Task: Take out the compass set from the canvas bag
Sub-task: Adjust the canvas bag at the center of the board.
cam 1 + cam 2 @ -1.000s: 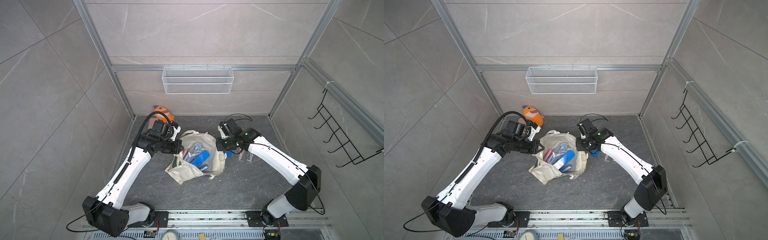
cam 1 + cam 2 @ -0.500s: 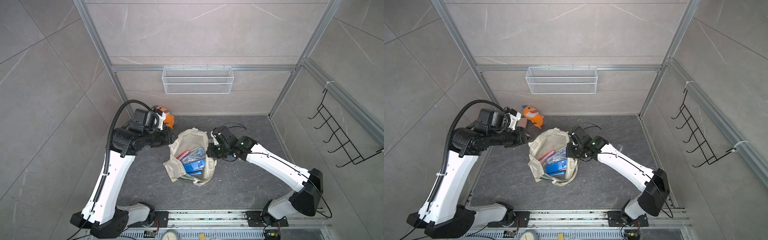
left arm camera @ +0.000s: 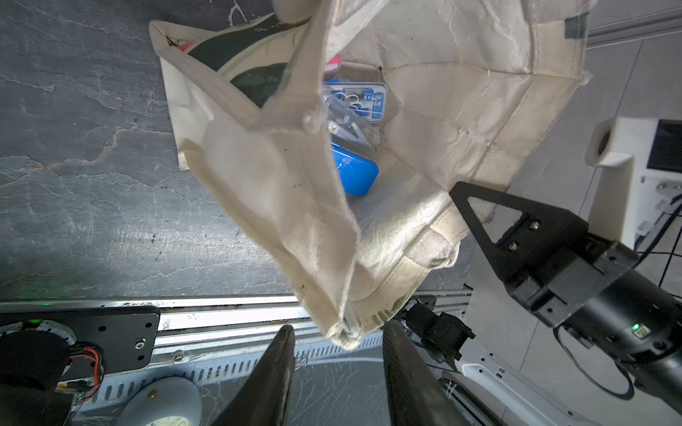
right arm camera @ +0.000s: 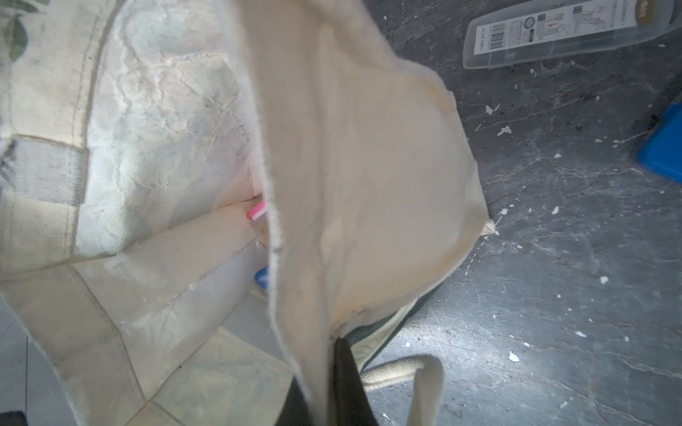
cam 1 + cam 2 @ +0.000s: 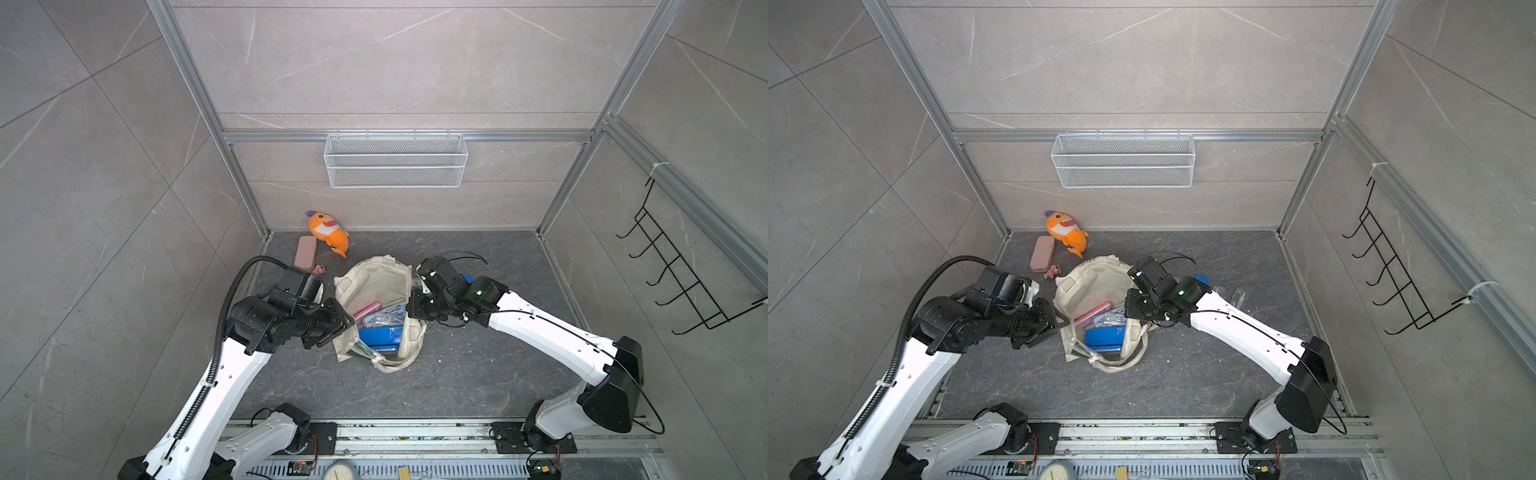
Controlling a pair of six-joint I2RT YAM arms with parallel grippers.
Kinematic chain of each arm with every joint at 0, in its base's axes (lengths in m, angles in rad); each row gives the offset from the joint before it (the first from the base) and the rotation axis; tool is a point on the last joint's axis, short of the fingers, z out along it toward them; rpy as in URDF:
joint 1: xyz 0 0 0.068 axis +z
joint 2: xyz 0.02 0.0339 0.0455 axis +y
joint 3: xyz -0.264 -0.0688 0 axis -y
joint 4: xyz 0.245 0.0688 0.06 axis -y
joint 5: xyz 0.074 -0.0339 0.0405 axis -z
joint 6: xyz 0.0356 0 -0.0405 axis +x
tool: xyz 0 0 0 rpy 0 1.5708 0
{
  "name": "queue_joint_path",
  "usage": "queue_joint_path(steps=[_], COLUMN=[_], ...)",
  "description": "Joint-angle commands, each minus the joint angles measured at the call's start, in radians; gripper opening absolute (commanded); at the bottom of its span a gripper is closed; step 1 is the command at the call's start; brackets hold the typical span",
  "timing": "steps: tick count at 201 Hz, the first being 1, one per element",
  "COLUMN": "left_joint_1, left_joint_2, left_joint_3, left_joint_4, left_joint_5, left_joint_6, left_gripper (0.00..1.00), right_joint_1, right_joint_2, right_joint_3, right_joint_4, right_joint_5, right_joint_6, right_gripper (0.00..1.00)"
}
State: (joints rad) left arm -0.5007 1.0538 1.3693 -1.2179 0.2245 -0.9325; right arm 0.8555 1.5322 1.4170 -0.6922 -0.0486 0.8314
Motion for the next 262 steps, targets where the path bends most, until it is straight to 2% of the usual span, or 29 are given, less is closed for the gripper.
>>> queue_joint_path(steps=[1, 63, 121, 139, 157, 172, 221, 247, 262], left_joint_1=[0.0, -0.001, 0.005, 0.006, 0.006, 0.005, 0.002, 0.004, 0.003], left_joint_2=[0.039, 0.107, 0.175, 0.195, 0.188, 0.169, -0.022, -0.064, -0.076], left_joint_3=[0.02, -0.054, -0.099, -0.099, -0.117, -0.137, -0.305, -0.387, -0.397], left_joint_4=[0.077, 0.072, 0.133, 0.119, 0.094, 0.066, -0.014, -0.022, -0.012], left_joint_5=[-0.02, -0.095, -0.093, -0.085, -0.076, -0.07, -0.055, -0.002, -0.021], left_joint_6=[-0.029, 0.01, 0.014, 0.026, 0.036, 0.055, 0.094, 0.103, 0.104], left_gripper=[0.46, 0.51, 0.52, 0.42, 0.16, 0.0, 0.0, 0.0, 0.0], right_joint_1=[0.01, 0.011, 0.012, 0.011, 0.012, 0.011, 0.008, 0.005, 0.005], right_joint_2=[-0.014, -0.049, -0.095, -0.105, -0.116, -0.123, -0.171, -0.181, -0.15], right_joint_3=[-0.02, -0.086, -0.167, -0.181, -0.199, -0.218, -0.324, -0.346, -0.315], right_joint_4=[0.025, 0.046, 0.067, 0.07, 0.082, 0.094, 0.201, 0.235, 0.256], right_joint_5=[0.015, 0.018, 0.018, 0.021, 0.025, 0.043, 0.08, 0.087, 0.056], right_joint_6=[0.015, 0.012, 0.013, 0.014, 0.025, 0.047, 0.149, 0.183, 0.169], right_gripper=[0.0, 0.0, 0.0, 0.0, 0.0, 0.0, 0.0, 0.0, 0.0])
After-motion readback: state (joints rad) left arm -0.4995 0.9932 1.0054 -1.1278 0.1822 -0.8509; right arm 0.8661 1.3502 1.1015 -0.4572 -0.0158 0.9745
